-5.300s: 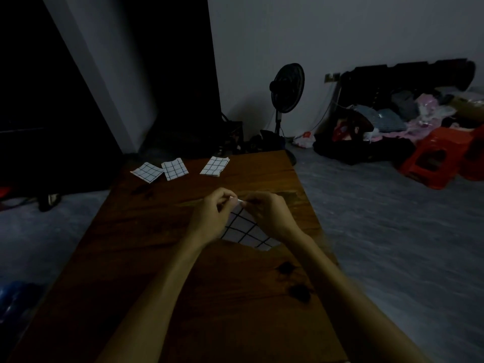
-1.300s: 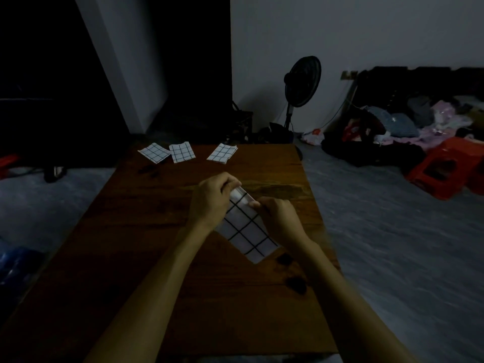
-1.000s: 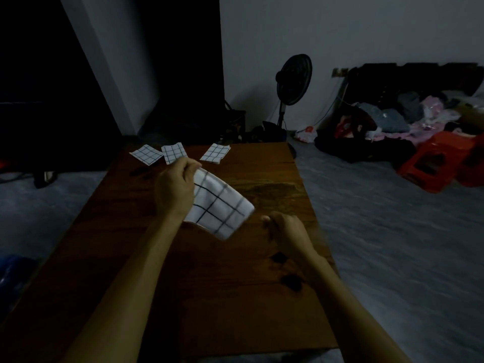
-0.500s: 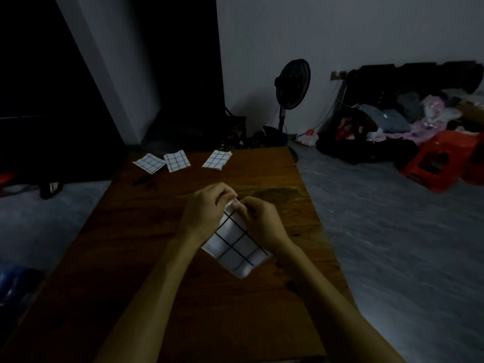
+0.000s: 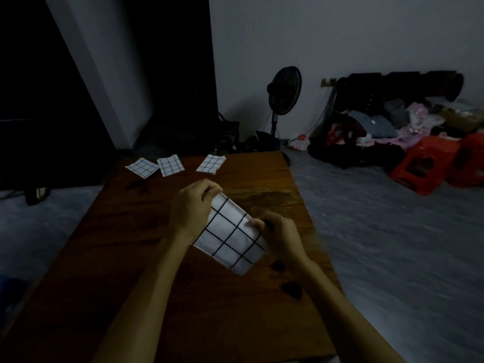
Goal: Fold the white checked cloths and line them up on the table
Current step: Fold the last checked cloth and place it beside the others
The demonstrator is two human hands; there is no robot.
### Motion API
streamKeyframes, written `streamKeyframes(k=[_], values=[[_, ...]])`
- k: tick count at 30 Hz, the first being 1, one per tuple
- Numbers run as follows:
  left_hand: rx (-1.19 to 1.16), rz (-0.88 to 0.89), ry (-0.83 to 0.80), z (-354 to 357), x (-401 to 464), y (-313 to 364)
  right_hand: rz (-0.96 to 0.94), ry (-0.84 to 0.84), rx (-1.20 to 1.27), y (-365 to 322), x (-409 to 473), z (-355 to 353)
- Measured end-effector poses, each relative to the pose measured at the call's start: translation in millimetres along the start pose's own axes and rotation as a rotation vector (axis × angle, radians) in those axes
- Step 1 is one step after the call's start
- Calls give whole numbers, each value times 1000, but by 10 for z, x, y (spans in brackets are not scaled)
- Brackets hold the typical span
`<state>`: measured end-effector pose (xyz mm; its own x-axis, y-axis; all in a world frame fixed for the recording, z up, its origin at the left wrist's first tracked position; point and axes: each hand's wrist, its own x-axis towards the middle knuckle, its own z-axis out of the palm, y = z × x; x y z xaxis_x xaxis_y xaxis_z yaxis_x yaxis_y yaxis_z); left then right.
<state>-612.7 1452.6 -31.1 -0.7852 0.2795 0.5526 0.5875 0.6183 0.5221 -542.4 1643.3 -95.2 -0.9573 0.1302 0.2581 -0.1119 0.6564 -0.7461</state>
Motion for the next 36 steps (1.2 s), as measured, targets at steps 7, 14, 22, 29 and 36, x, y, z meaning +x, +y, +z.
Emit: streamKeyframes(k=[7, 14, 22, 29, 36], values=[[-15, -170, 115, -105, -106, -105, 101, -22, -85, 273, -269, -5], [-21, 9, -175, -57, -188, -75, 54, 77, 15, -220, -224, 291], [-185, 1, -202, -296, -403, -224, 51, -123, 184, -638, -227, 599], [-475, -512, -153, -454, -756, -483, 219, 17, 522, -672, -243, 656], [-478, -474, -92, -262, -985, -649, 275, 2, 610, -557, -359, 732]])
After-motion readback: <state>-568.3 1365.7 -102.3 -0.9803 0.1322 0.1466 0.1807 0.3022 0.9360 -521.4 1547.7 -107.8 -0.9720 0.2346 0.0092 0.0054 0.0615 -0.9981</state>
